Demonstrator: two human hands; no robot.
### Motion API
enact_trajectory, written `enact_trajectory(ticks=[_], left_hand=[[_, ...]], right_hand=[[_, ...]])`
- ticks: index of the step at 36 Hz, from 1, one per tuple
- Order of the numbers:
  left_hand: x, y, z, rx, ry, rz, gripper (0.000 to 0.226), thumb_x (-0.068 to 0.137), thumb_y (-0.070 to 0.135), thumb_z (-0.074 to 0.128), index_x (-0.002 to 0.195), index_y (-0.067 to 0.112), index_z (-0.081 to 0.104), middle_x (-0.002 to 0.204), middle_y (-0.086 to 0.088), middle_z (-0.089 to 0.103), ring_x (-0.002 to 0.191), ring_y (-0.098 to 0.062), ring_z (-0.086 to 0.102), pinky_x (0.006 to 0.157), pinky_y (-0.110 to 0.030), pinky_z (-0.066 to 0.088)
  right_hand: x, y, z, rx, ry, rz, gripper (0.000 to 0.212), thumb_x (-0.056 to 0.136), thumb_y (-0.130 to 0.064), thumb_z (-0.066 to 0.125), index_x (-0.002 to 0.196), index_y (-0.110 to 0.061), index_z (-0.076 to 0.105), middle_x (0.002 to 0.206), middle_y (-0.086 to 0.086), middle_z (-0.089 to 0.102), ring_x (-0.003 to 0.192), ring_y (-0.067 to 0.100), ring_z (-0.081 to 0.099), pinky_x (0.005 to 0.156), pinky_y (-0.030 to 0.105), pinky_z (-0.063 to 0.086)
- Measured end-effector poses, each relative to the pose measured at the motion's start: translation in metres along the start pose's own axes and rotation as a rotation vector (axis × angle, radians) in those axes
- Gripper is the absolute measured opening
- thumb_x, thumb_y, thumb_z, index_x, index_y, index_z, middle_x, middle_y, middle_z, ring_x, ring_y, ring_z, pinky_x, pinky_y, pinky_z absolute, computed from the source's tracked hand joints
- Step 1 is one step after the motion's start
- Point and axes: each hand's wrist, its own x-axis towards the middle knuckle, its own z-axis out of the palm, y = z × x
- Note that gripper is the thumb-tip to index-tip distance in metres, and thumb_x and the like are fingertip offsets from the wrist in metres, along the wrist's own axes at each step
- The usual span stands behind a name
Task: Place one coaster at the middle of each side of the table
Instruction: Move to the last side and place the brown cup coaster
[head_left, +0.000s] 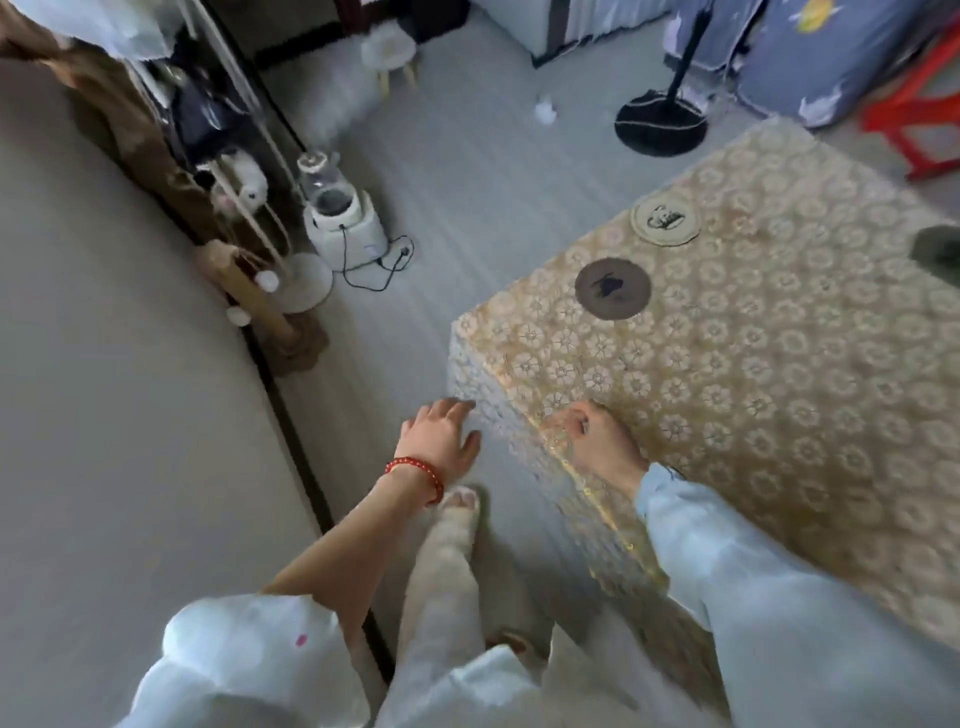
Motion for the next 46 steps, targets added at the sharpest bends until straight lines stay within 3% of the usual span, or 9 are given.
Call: enact_trajectory(ticks=[8,13,19,26,29,32,39,42,46], left_hand=[[0.139,0.018,0.013,0.117,-0.213,0.239,0.054,0.089,0.036,0.043,0.139,0.027,0.023,0.152,-0.006,0.016,0.138,-0.029,0.016,0.111,-0.051,0.021],[0.212,0.022,0.024,0.222,-0.275,0.329,0.070,0.086,0.046,0.045,0.141,0.033,0.004,0.155,-0.004,-0.006,0.141,-0.029,-0.006,0.114,-0.055,0.006],[0.265,0.025,0.044,0.327,-0.248,0.474,0.093,0.073,0.066,0.049,0.136,0.042,-0.014,0.153,-0.003,-0.017,0.139,-0.031,-0.015,0.107,-0.063,-0.006],[0.275,0.023,0.050,0.369,-0.302,0.509,0.098,0.070,0.073,0.042,0.138,0.036,-0.016,0.152,-0.007,-0.022,0.138,-0.032,-0.019,0.109,-0.065,-0.001],[0.275,0.025,0.048,0.382,-0.311,0.505,0.099,0.070,0.072,0.045,0.138,0.035,-0.016,0.152,-0.007,-0.022,0.138,-0.032,-0.018,0.110,-0.064,0.000],[0.274,0.029,0.045,0.407,-0.316,0.496,0.100,0.071,0.070,0.047,0.139,0.032,-0.016,0.152,-0.008,-0.021,0.139,-0.033,-0.017,0.110,-0.064,0.001],[0.263,0.049,0.047,0.398,-0.300,0.491,0.084,0.083,0.050,0.049,0.142,0.026,-0.007,0.153,-0.011,-0.015,0.139,-0.034,-0.014,0.108,-0.062,-0.001],[0.248,0.063,0.052,0.368,-0.307,0.524,0.076,0.086,0.040,0.049,0.142,0.026,0.000,0.153,-0.015,-0.012,0.140,-0.034,-0.012,0.110,-0.061,0.000],[0.219,0.079,0.065,0.364,-0.340,0.581,0.077,0.085,0.036,0.053,0.142,0.025,0.002,0.153,-0.014,-0.010,0.140,-0.033,-0.011,0.111,-0.059,0.001]], right_hand=[[0.107,0.008,-0.021,0.237,0.348,0.341,0.016,0.086,0.000,0.044,0.091,-0.001,0.059,0.090,0.019,0.064,0.084,0.027,0.057,0.071,0.033,0.046],[0.173,0.010,-0.032,0.321,0.506,0.490,0.017,0.090,-0.007,0.043,0.093,0.005,0.053,0.076,0.021,0.058,0.075,0.029,0.053,0.072,0.045,0.052],[0.226,0.016,-0.034,0.126,0.376,0.759,0.080,0.084,-0.040,0.057,0.133,0.010,0.018,0.137,0.029,0.033,0.123,0.043,0.038,0.095,0.049,0.042],[0.244,0.004,-0.031,0.052,0.413,0.932,0.086,0.077,-0.036,0.067,0.132,0.008,0.016,0.139,0.023,0.031,0.129,0.035,0.031,0.101,0.044,0.037],[0.242,0.005,-0.033,0.258,0.558,0.883,0.054,0.082,-0.010,0.058,0.124,0.002,0.026,0.127,0.023,0.045,0.118,0.038,0.045,0.092,0.049,0.045],[0.229,0.007,-0.036,0.496,0.679,0.689,0.032,0.078,0.009,0.040,0.103,-0.008,0.032,0.098,0.020,0.056,0.090,0.039,0.057,0.067,0.039,0.047],[0.168,0.027,-0.045,0.600,0.859,0.457,0.033,0.081,0.010,0.036,0.108,-0.009,0.040,0.089,-0.002,0.050,0.084,0.025,0.053,0.060,0.037,0.047],[0.124,0.044,-0.046,0.633,0.882,0.447,0.031,0.082,0.011,0.035,0.102,-0.011,0.046,0.093,0.002,0.050,0.086,0.020,0.051,0.061,0.034,0.048],[0.060,0.072,-0.044,0.681,0.888,0.475,0.030,0.083,0.011,0.038,0.096,-0.010,0.054,0.090,-0.002,0.055,0.080,0.002,0.052,0.060,0.016,0.048]])
